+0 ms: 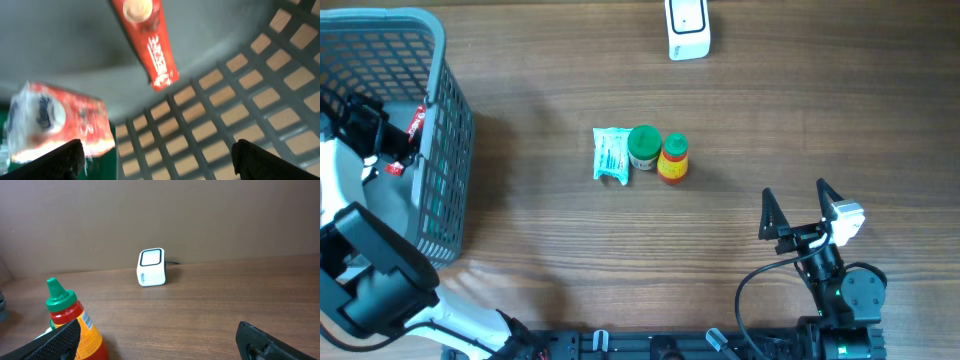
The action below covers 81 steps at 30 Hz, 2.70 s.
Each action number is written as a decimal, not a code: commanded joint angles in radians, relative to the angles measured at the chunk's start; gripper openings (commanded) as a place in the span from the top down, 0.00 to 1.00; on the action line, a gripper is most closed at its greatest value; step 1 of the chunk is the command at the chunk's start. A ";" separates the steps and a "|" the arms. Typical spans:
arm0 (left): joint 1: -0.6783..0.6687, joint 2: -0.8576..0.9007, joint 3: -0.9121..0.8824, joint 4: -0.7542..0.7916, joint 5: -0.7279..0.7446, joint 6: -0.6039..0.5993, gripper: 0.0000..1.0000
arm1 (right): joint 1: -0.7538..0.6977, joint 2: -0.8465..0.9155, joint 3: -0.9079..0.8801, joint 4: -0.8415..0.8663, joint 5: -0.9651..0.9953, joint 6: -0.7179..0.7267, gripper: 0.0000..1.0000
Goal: Scan the item barcode
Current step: 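Grasp a red item in the basket and lift it with left gripper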
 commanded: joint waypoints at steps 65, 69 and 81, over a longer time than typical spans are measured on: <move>0.062 0.129 -0.017 0.112 0.201 0.024 0.96 | 0.006 -0.006 -0.001 0.003 0.013 0.006 0.00; 0.061 -0.095 -0.017 0.090 0.201 0.024 0.96 | 0.006 -0.006 -0.001 0.003 0.013 0.006 0.00; -0.177 -0.811 -0.017 0.149 -0.167 0.324 0.96 | 0.007 -0.006 -0.001 0.003 0.013 0.006 0.00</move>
